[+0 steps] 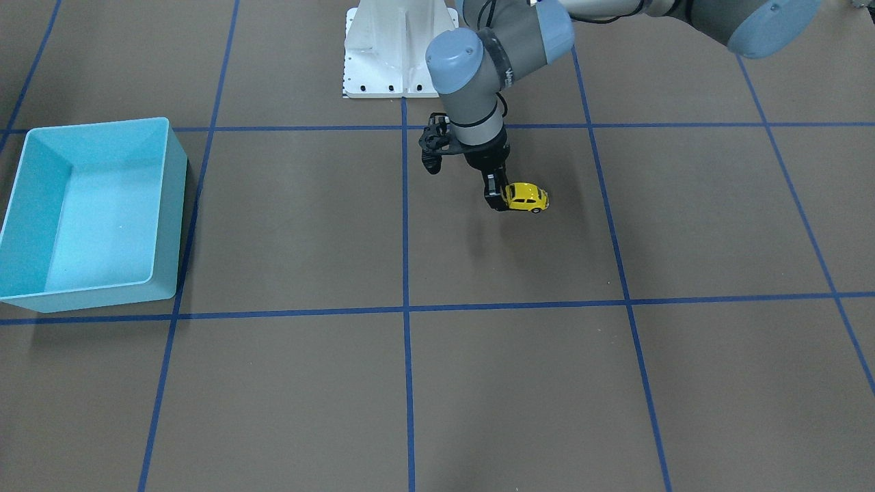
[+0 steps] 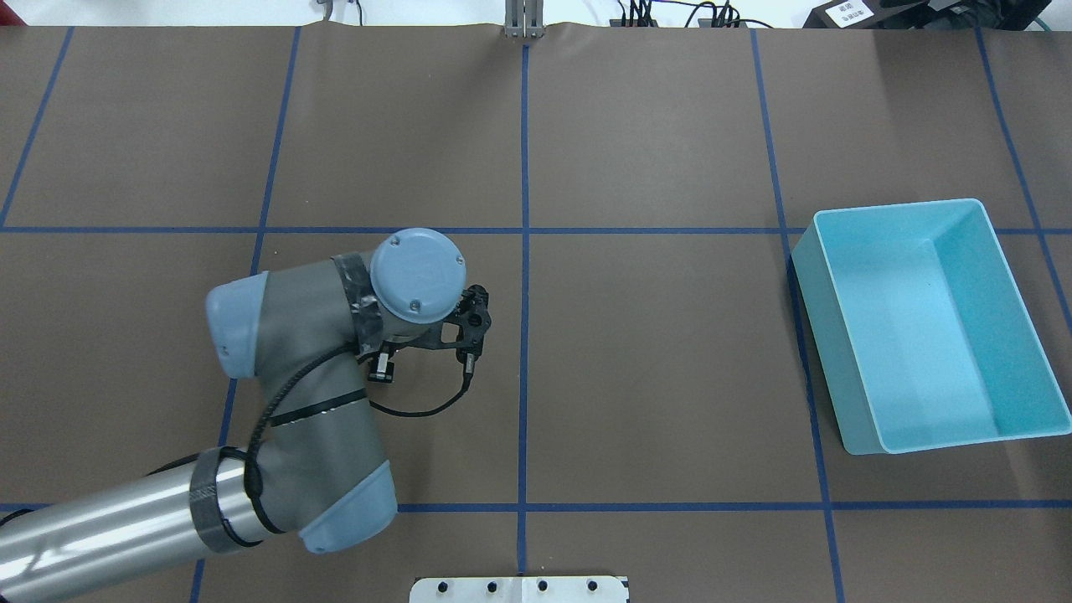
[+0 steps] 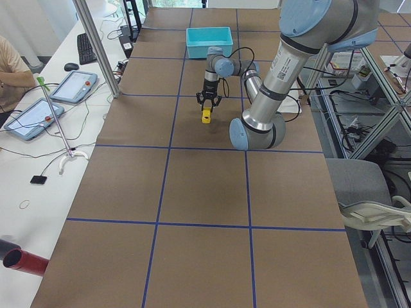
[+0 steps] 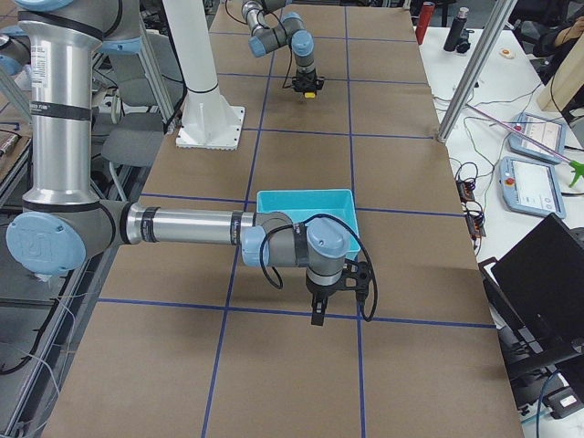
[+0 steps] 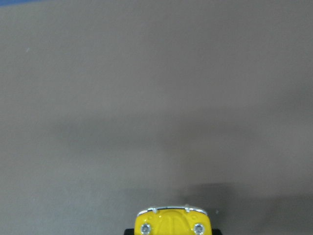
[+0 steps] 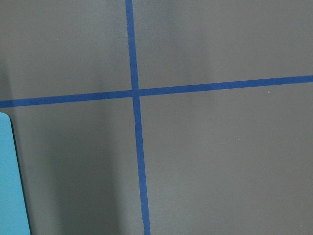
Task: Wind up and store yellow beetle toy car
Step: 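Slide the held car across the table toward the left arm's base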
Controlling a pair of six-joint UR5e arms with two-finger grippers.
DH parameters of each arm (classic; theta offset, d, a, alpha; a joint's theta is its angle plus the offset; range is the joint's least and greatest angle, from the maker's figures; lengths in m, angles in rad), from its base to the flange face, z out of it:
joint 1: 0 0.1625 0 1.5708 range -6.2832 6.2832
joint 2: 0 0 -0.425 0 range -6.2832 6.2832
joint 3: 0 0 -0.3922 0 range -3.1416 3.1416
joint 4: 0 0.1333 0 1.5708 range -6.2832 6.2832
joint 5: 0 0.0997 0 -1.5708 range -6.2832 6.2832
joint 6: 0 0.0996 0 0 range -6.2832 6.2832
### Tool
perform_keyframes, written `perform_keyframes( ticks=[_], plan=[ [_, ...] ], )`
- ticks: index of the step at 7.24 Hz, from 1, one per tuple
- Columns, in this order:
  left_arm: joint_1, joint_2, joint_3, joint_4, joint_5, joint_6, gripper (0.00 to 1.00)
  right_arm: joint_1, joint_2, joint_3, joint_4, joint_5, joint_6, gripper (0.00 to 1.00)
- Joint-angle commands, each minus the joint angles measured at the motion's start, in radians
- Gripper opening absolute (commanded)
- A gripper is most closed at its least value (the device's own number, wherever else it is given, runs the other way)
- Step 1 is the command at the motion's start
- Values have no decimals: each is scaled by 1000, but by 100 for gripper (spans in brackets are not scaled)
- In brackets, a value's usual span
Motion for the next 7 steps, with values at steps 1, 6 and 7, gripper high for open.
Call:
perform_keyframes(
  ticks=[1, 6, 7],
  plan=[
    [-55, 71, -76, -5, -25, 0, 0, 0, -5, 0, -3, 4, 0, 100],
    [-205, 166, -81, -134, -209, 185, 0, 0, -11, 6, -6, -1, 1, 100],
    [-206, 188, -60, -213, -213, 179, 0, 0, -13, 6, -6, -8, 1, 100]
  ],
)
